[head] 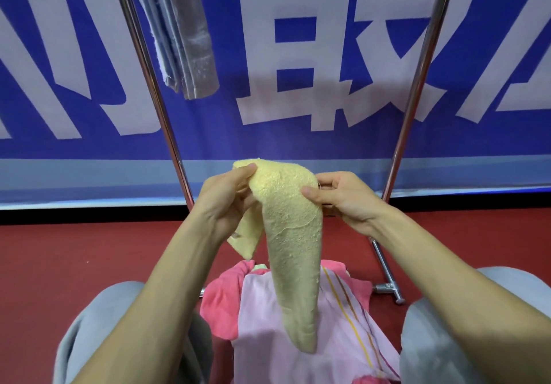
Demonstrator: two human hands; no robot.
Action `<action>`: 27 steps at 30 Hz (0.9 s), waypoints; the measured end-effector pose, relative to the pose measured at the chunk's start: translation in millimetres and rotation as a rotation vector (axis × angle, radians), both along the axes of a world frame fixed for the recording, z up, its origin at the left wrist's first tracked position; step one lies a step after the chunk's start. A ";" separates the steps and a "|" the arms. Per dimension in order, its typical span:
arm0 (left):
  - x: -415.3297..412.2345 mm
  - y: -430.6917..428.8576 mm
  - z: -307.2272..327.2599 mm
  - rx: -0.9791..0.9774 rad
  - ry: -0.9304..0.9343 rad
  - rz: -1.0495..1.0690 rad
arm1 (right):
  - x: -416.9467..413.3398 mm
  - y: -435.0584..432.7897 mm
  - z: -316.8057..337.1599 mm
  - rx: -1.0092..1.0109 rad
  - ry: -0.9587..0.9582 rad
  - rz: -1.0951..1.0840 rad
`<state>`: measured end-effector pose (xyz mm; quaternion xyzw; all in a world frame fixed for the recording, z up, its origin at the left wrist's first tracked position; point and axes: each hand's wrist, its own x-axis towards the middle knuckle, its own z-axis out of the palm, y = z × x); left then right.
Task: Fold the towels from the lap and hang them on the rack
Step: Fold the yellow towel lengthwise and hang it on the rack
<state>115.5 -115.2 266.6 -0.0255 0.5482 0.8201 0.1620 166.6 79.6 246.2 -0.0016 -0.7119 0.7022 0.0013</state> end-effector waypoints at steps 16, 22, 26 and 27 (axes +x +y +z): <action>25.5 38.2 -25.6 -0.180 0.274 -0.330 | 2.3 22.2 25.9 -0.332 0.021 -0.151; 27.5 44.1 -30.2 -0.215 0.311 -0.336 | 3.5 26.6 22.0 -0.356 -0.061 -0.277; 22.5 39.9 -20.3 -0.217 0.408 -0.290 | 4.0 25.6 22.5 -0.333 -0.073 -0.245; 21.0 38.1 -18.4 -0.235 0.439 -0.277 | 3.8 24.6 21.1 -0.312 -0.084 -0.235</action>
